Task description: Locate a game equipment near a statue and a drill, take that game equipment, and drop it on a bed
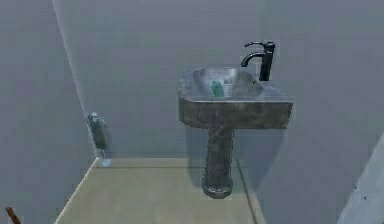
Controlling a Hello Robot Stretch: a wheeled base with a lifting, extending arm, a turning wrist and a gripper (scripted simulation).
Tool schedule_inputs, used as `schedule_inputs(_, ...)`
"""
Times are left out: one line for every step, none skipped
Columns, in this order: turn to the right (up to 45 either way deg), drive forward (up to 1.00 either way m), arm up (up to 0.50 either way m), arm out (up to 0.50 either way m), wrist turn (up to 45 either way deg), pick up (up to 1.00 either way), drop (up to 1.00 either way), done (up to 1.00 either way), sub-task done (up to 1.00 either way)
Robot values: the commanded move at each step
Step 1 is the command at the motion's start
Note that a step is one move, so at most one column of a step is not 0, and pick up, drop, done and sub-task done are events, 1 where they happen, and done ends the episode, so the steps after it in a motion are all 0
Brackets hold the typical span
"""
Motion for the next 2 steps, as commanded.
schedule_inputs(-45.0,0.0,0.0,0.0,0.0,0.0,0.0,0.0,0.0)
schedule_inputs(-42.0,0.0,0.0,0.0,0.0,0.0,0.0,0.0,0.0)
